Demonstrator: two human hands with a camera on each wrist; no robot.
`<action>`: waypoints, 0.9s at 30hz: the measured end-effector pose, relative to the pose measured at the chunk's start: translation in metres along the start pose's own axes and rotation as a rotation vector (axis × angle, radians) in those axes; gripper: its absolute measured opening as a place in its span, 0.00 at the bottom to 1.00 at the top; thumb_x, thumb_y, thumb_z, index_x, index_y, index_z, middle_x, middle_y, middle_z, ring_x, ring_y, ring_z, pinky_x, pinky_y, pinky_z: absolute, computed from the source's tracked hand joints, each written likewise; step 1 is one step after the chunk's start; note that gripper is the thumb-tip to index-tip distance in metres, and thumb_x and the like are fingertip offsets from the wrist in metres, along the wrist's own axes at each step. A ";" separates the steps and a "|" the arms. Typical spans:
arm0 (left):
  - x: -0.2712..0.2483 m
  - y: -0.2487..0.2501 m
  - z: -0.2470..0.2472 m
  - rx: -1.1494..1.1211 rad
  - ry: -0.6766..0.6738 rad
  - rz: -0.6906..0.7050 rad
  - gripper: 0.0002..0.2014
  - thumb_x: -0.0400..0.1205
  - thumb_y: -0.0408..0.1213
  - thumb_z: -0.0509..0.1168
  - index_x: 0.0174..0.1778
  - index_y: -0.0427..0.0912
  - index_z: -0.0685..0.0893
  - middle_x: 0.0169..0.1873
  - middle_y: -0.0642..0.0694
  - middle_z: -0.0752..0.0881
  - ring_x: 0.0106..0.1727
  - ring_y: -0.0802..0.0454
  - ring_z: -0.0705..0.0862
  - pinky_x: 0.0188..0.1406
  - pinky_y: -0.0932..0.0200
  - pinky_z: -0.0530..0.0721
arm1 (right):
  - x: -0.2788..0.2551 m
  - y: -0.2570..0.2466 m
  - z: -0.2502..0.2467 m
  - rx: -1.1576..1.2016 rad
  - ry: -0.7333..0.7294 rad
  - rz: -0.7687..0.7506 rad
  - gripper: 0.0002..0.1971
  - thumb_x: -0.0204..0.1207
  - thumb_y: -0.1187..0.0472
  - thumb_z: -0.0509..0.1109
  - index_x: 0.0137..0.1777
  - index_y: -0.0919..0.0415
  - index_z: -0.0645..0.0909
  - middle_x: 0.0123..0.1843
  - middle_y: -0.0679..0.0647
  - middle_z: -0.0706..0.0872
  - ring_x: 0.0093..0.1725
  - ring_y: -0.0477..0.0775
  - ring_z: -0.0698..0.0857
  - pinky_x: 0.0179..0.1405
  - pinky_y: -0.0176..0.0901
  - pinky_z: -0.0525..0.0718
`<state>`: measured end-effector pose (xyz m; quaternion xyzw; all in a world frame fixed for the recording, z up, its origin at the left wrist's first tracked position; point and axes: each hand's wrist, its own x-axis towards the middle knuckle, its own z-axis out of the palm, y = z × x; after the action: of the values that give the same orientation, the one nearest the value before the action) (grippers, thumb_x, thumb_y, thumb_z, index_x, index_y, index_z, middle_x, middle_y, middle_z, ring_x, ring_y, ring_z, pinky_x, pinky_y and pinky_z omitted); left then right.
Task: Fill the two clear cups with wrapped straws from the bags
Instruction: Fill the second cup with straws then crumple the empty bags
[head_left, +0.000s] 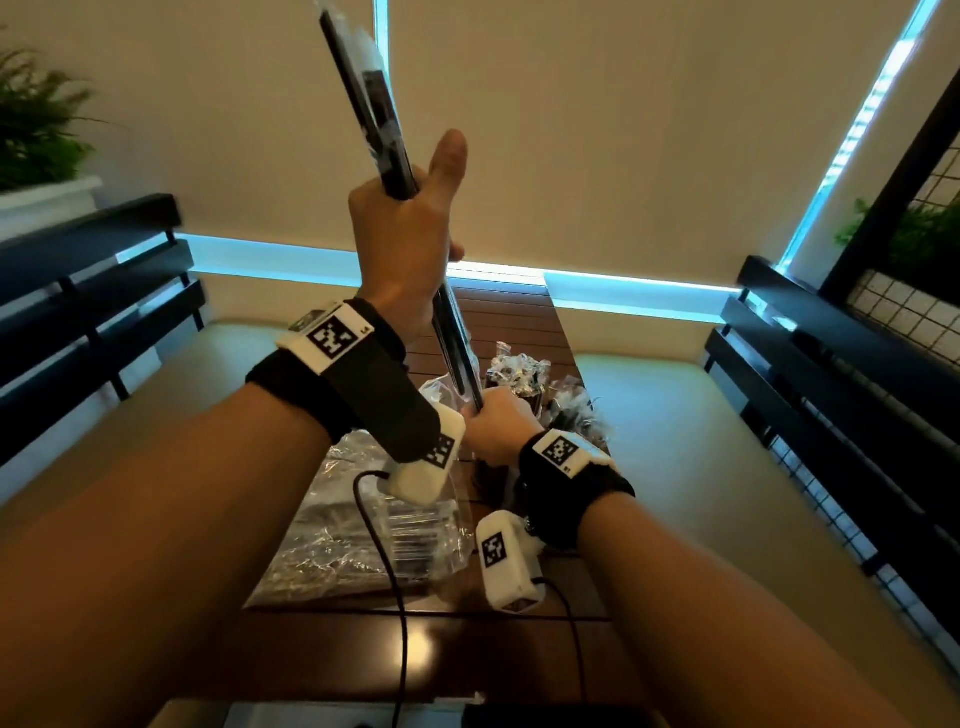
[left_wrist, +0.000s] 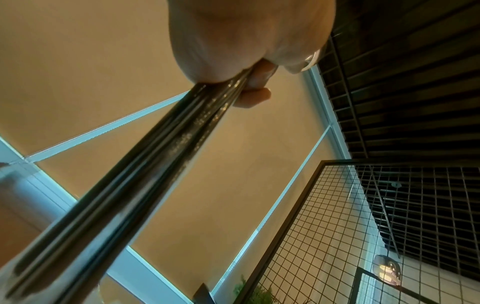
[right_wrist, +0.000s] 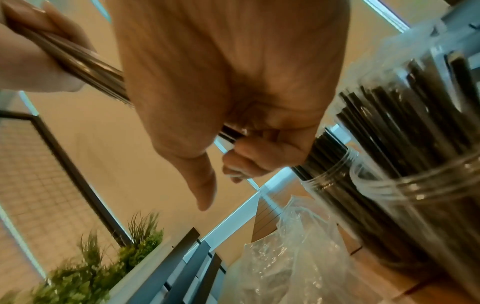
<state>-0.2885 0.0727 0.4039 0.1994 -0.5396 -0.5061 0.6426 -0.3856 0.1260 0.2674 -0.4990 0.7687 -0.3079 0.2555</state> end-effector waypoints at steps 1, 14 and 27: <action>-0.002 -0.002 0.000 -0.006 -0.028 0.001 0.23 0.79 0.46 0.74 0.24 0.47 0.69 0.19 0.51 0.68 0.18 0.55 0.71 0.26 0.60 0.80 | 0.002 -0.001 0.002 0.026 -0.019 0.022 0.11 0.76 0.54 0.71 0.36 0.58 0.76 0.36 0.55 0.81 0.38 0.56 0.82 0.37 0.45 0.83; -0.028 -0.072 -0.035 0.476 -0.223 -0.022 0.25 0.77 0.33 0.75 0.20 0.46 0.67 0.17 0.52 0.69 0.26 0.48 0.73 0.37 0.42 0.85 | 0.006 -0.016 -0.009 -0.090 -0.097 -0.083 0.26 0.73 0.67 0.69 0.72 0.60 0.72 0.64 0.56 0.82 0.59 0.56 0.82 0.55 0.45 0.83; -0.045 -0.096 -0.058 0.756 -0.506 0.096 0.23 0.74 0.32 0.76 0.19 0.50 0.72 0.13 0.58 0.73 0.19 0.60 0.71 0.20 0.72 0.67 | -0.024 -0.071 -0.057 0.092 0.276 -0.552 0.26 0.89 0.46 0.47 0.81 0.55 0.68 0.80 0.52 0.73 0.79 0.47 0.70 0.80 0.43 0.62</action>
<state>-0.2741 0.0560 0.2851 0.2647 -0.8350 -0.2761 0.3955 -0.3732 0.1386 0.3601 -0.6303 0.6170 -0.4648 0.0778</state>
